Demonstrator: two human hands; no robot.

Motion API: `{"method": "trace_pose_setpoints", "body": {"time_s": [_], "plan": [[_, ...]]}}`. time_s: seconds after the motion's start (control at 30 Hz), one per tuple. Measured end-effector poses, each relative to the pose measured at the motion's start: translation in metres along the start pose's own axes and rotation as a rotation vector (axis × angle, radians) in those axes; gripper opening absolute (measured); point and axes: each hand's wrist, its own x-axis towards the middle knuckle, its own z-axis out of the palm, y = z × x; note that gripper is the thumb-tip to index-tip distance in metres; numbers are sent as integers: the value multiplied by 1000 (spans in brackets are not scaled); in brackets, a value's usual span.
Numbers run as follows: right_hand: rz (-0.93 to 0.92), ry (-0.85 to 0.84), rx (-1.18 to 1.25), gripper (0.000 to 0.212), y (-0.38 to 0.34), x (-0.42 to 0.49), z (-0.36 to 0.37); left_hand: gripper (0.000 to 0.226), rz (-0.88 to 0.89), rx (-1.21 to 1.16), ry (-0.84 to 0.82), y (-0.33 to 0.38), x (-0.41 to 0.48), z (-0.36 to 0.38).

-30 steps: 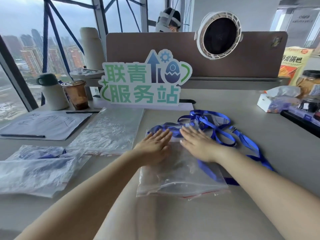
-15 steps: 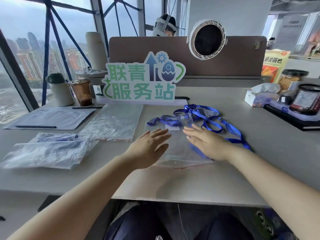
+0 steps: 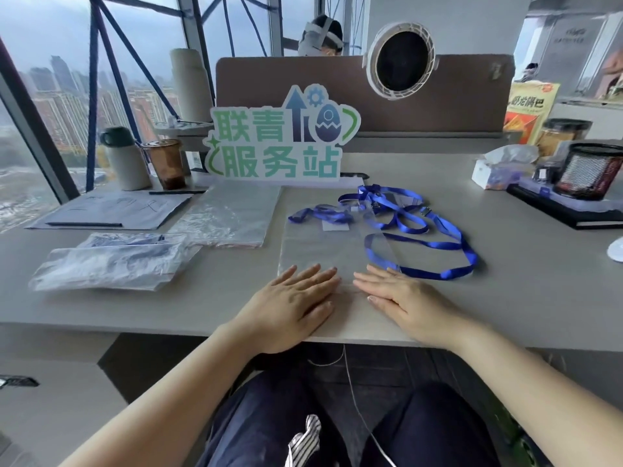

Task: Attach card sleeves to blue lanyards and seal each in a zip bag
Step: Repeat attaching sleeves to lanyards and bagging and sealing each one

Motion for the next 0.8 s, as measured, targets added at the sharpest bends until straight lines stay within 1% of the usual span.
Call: {"method": "trace_pose_setpoints", "body": {"time_s": [0.07,0.13,0.2,0.3,0.5,0.6,0.7,0.8], "plan": [[3,3,4,39,0,0,1,70,9,-5,-1,1,-1,1],[4,0,-1,38,1,0,2,71,8,-21,-16,1,0,1],[5,-4,-4,37,2,1,2,69,3,-28,-22,1,0,1],[11,-18,-1,37,2,1,2,57,-5,-41,-26,2,1,0],[23,-31,-4,36,2,2,2,50,-11,-13,-43,3,1,-3],[31,-30,-12,36,1,2,1,51,-14,16,-47,4,1,-3],[32,-37,-16,36,-1,1,1,58,-20,18,-39,6,1,-3],[44,-54,-14,37,-2,1,1,57,-20,10,-18,8,2,-2]]}}
